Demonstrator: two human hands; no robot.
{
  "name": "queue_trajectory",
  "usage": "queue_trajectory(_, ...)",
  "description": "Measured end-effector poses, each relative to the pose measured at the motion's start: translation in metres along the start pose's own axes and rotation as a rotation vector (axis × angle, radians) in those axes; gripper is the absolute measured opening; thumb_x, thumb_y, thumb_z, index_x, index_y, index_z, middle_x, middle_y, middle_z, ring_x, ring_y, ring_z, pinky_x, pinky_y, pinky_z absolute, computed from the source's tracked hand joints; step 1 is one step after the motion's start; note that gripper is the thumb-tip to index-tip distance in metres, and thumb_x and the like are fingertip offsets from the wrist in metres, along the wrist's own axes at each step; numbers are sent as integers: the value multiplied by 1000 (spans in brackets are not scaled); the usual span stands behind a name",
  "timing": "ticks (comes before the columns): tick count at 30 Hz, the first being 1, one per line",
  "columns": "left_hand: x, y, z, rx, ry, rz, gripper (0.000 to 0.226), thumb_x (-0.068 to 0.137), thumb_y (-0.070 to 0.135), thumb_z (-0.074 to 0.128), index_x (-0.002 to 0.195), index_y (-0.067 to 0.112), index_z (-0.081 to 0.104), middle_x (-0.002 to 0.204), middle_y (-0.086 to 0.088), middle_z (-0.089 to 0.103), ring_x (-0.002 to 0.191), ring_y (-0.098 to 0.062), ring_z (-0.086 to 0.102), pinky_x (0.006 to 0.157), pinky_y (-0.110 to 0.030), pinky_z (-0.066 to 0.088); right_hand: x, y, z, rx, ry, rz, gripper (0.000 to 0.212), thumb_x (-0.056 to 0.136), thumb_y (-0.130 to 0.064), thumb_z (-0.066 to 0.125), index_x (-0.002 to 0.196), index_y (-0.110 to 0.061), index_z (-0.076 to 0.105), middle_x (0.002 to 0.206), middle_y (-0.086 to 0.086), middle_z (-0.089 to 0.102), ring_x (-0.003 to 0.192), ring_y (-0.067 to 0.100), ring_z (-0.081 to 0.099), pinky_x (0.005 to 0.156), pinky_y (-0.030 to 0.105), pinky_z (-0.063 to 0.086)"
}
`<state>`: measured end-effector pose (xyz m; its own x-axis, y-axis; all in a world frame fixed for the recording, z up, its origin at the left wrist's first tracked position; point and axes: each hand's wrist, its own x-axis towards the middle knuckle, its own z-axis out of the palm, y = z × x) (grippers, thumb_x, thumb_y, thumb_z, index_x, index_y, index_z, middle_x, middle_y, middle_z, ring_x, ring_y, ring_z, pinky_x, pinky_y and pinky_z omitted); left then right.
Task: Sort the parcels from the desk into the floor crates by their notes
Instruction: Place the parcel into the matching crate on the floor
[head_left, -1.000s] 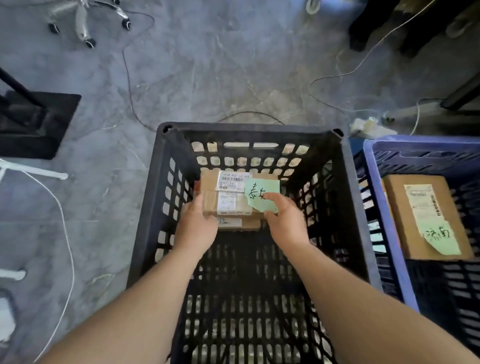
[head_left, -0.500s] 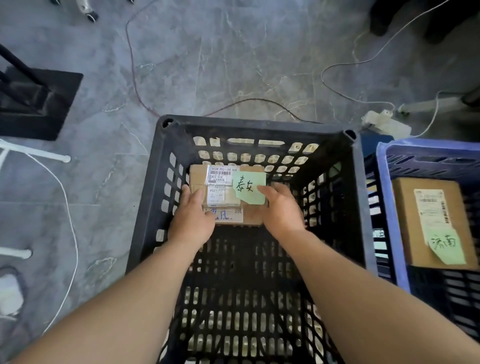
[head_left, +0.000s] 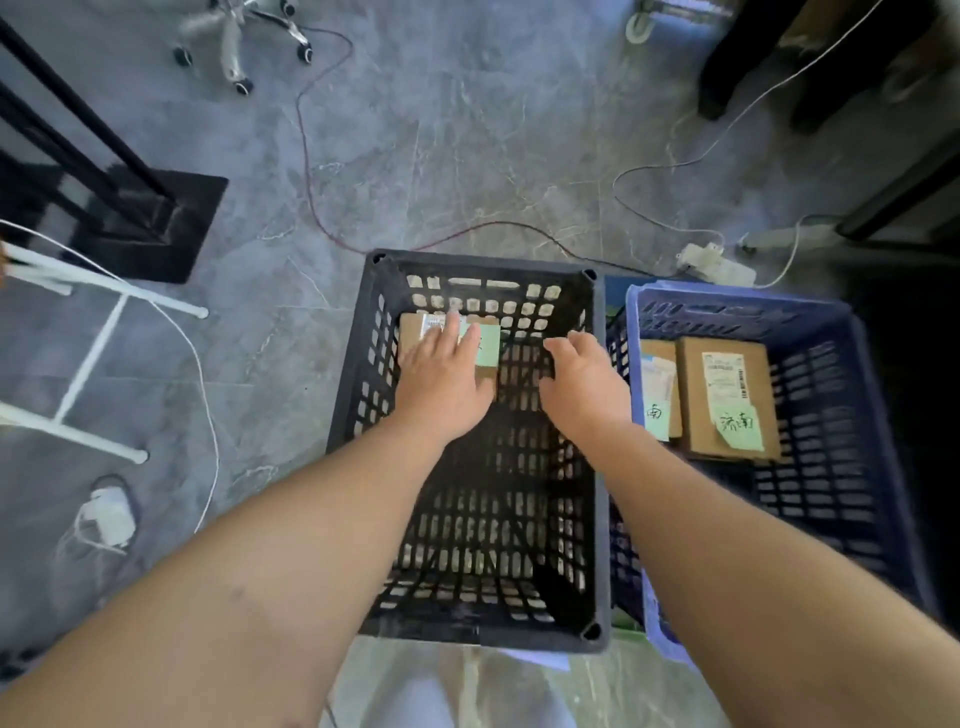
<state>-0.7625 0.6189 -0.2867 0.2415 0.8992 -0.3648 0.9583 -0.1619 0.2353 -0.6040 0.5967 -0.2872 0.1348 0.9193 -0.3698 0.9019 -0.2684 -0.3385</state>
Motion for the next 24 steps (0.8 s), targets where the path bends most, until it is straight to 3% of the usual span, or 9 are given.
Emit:
queue_trajectory(7, -60, 46, -49, 84, 35, 179, 69, 99, 46, 40, 155, 28, 5, 163, -5, -11, 150, -26, -5, 119, -45, 0, -91, 5, -68, -107, 134, 14, 53, 97, -27, 47, 147, -21, 33, 157, 8, 23, 141, 28, 24, 112, 41, 29)
queue_trajectory(18, -135, 107, -111, 193, 169, 555, 69, 99, 55, 33, 155, 31, 0, 162, -5, -16, 150, -27, -8, 119, -48, -5, -237, 5, -125, -165, 418, 273, 58, 99, -33, 47, 152, -22, 25, 160, 7, 17, 146, 27, 17, 117, 37, 16)
queue_trajectory(24, -178, 147, -97, 220, 169, 743, 70, 99, 56, 32, 155, 29, 1, 162, -5, -15, 149, -27, -11, 119, -50, -5, -315, 20, -125, -200, 480, 445, 59, 99, -34, 46, 152, -24, 23, 160, 8, 17, 146, 27, 18, 117, 39, 15)
